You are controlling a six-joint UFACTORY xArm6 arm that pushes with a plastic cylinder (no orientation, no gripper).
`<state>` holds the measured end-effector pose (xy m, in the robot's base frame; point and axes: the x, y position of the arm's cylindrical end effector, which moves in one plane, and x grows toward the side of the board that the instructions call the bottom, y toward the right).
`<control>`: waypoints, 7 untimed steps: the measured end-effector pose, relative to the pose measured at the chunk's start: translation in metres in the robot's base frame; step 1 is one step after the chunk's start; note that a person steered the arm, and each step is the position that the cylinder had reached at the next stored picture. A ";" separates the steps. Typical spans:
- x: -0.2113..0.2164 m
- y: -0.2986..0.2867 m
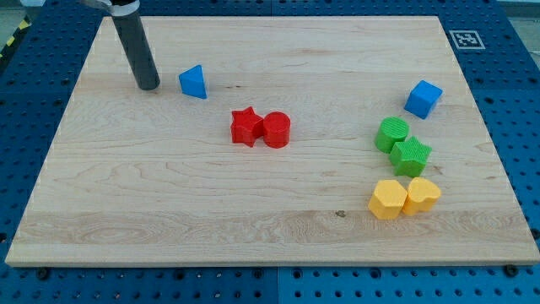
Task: Push the triangle closely to the cube
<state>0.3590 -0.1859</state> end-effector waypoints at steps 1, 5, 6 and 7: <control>-0.013 0.004; 0.004 0.072; 0.007 0.088; 0.015 0.116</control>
<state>0.3739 -0.0697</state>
